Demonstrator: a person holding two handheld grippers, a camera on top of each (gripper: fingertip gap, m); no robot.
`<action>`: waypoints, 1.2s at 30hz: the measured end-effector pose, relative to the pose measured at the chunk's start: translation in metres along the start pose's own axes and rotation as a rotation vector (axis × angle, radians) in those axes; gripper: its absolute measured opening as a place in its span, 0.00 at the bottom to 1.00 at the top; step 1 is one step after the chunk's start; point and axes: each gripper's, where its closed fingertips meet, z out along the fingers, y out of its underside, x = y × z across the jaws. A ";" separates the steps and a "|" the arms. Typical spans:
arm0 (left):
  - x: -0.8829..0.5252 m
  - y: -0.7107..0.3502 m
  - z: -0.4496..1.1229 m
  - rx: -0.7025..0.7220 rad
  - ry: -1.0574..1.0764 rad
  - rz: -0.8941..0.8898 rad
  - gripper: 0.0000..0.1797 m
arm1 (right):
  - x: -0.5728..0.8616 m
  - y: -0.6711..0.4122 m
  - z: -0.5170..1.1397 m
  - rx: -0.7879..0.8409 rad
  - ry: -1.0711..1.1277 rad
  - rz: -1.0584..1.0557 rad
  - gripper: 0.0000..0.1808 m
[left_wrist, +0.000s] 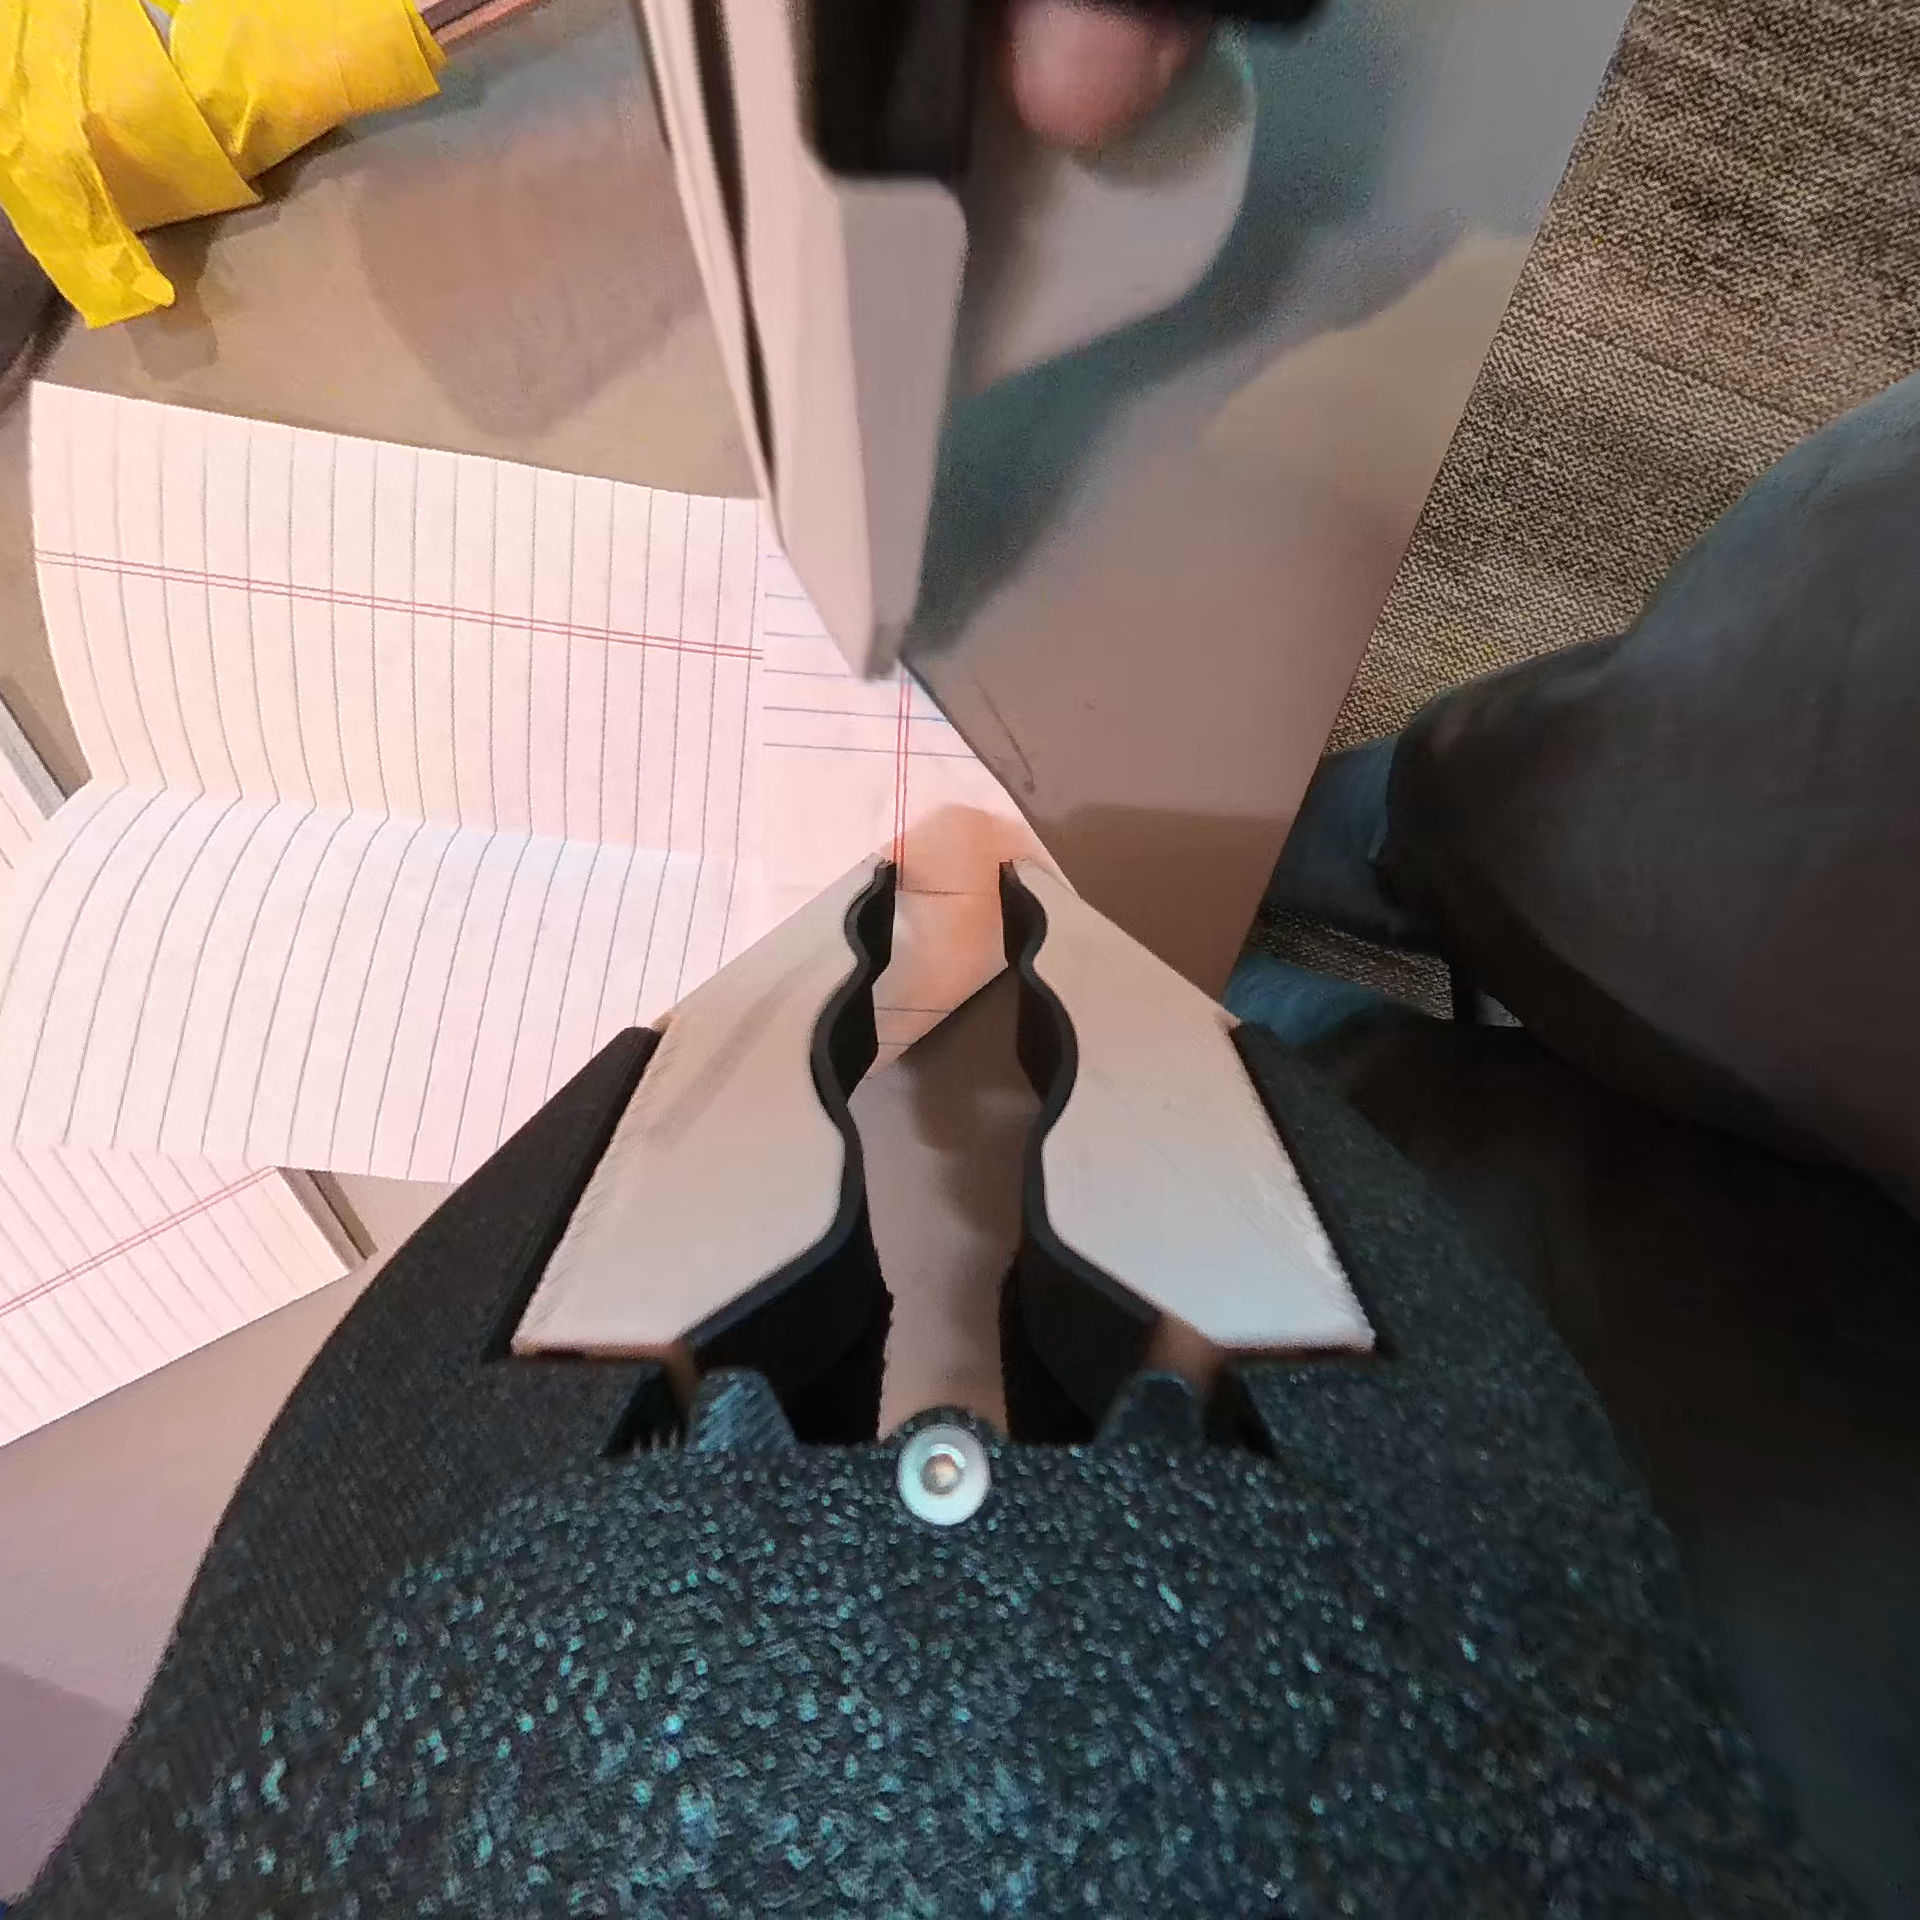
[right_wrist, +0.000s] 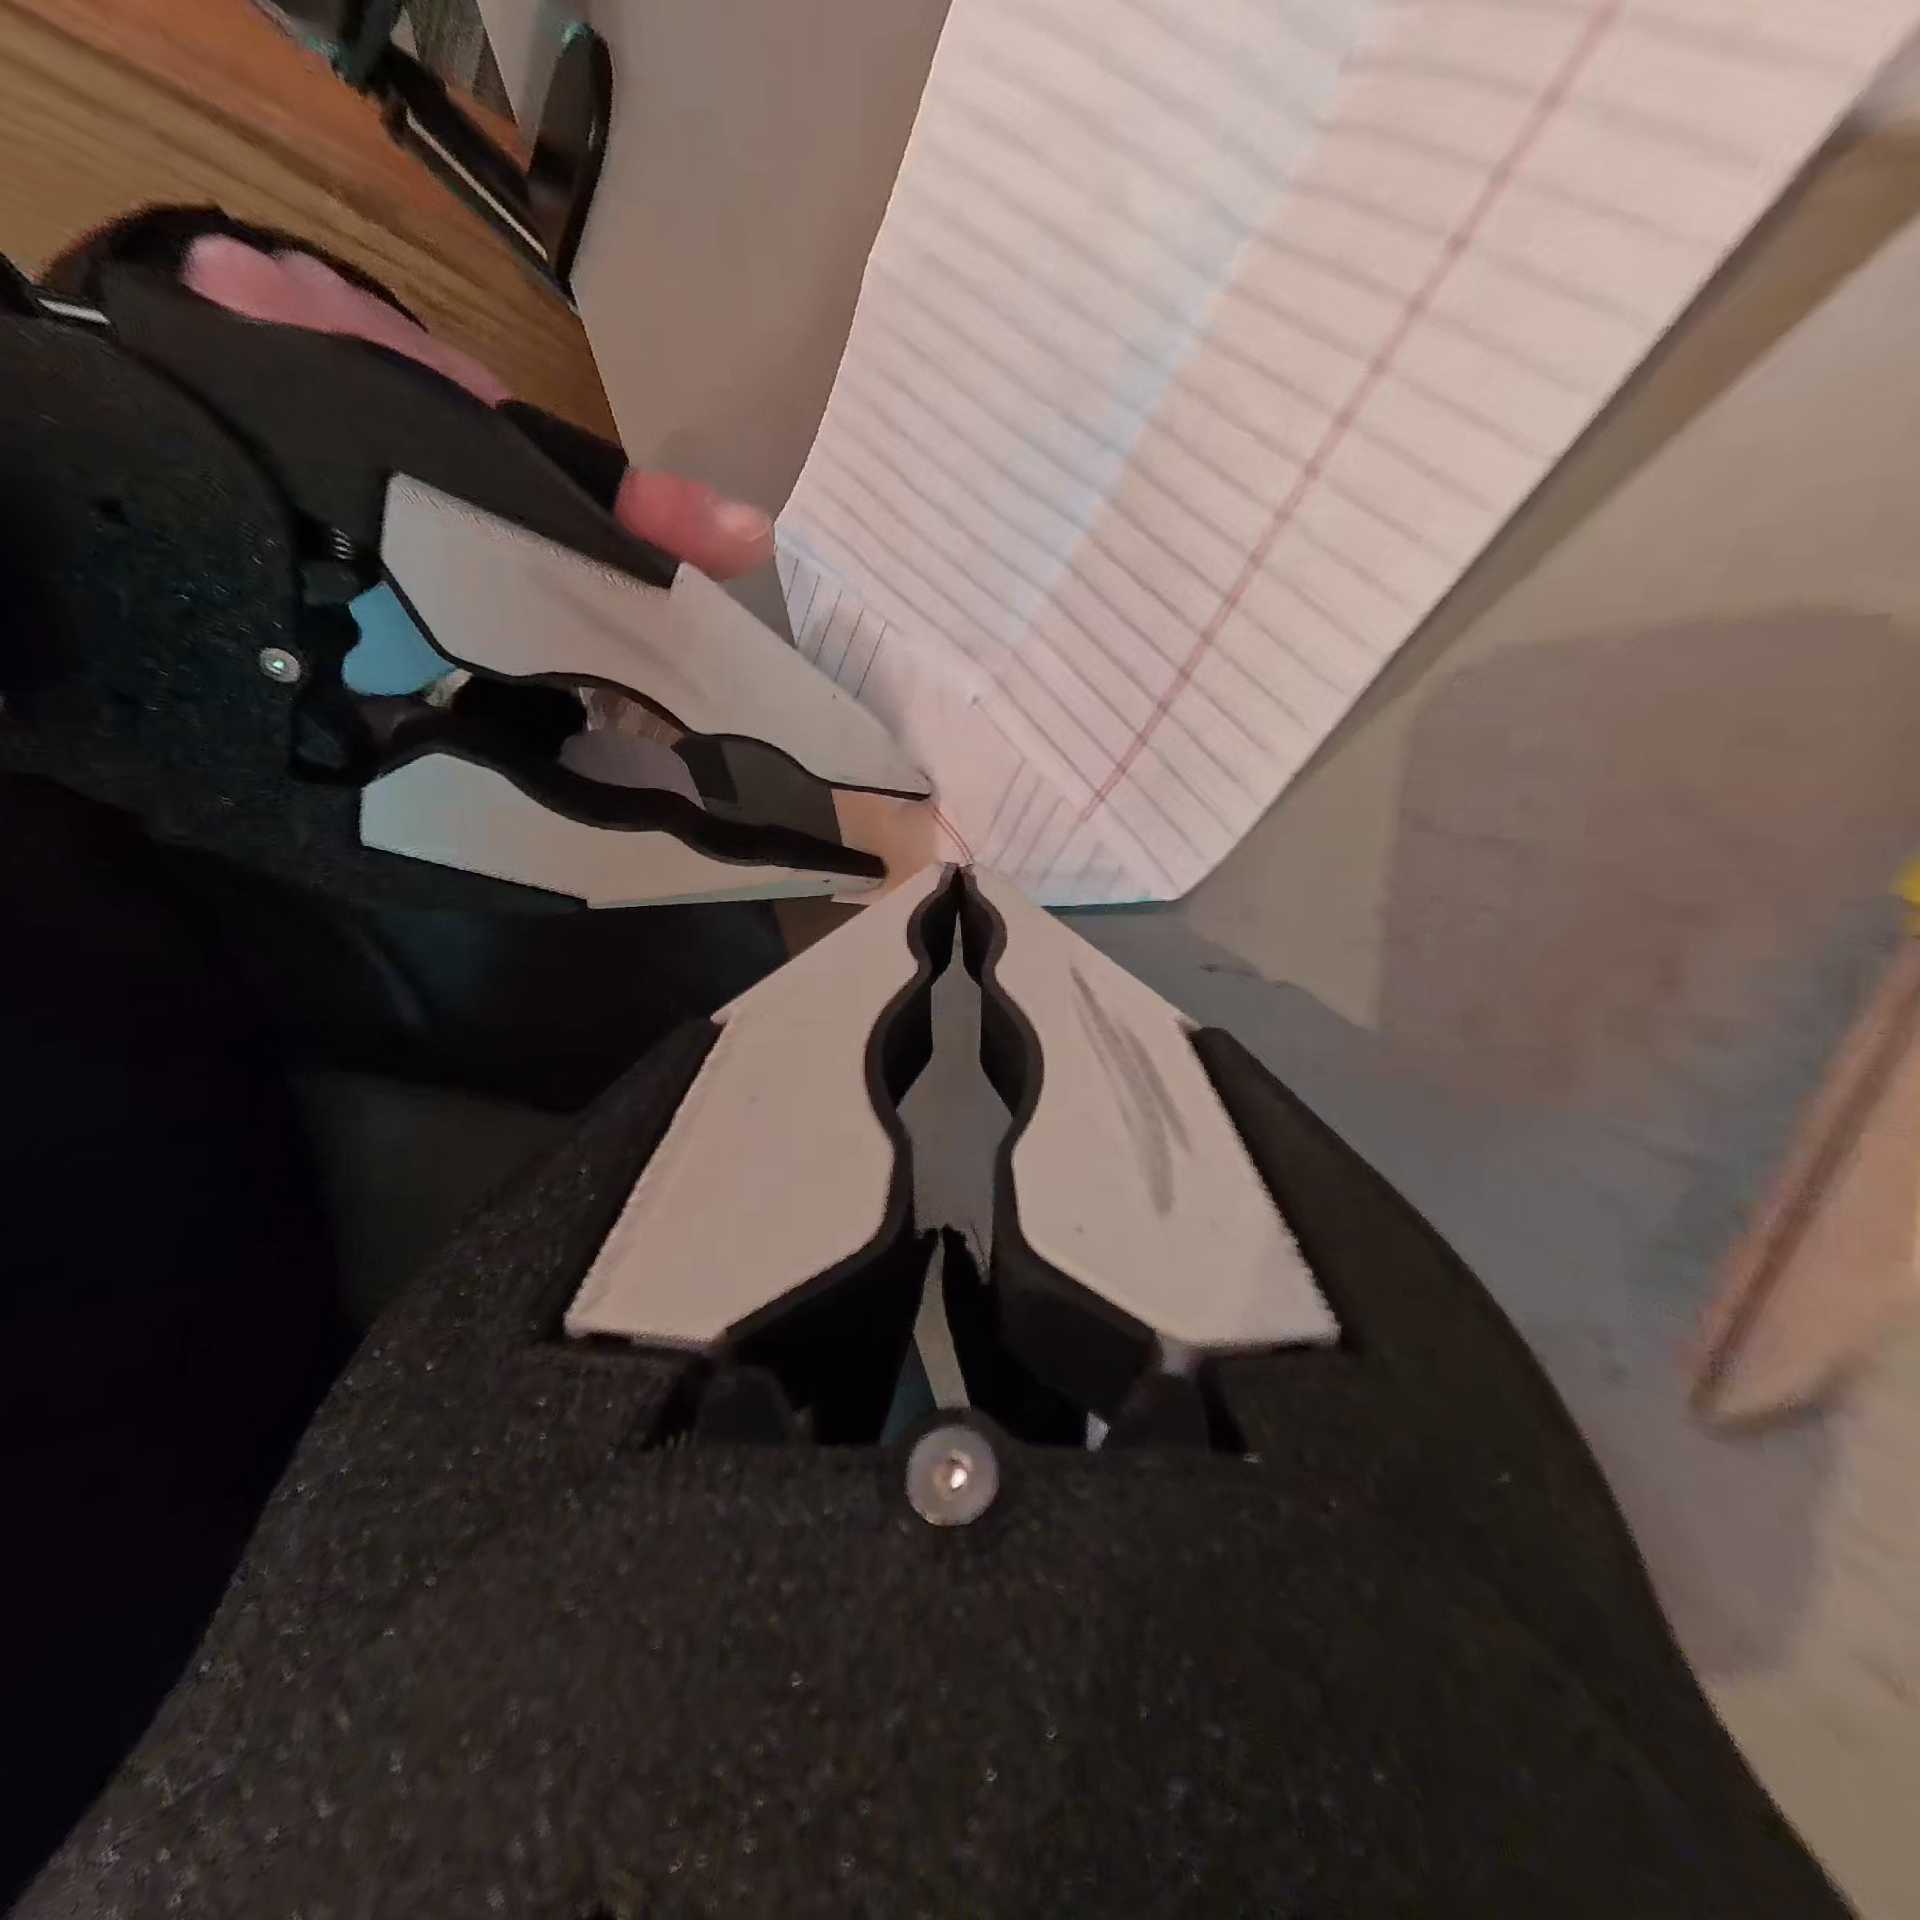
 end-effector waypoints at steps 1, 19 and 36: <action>0.000 0.000 0.000 -0.002 0.001 0.001 0.11 | -0.001 0.004 0.005 -0.017 0.002 0.002 0.00; -0.001 0.000 0.000 -0.005 0.003 -0.019 0.10 | 0.032 -0.013 -0.011 0.055 0.097 0.093 0.00; 0.000 0.000 0.000 -0.008 0.014 -0.047 0.11 | -0.009 0.012 0.020 -0.001 -0.041 0.118 0.00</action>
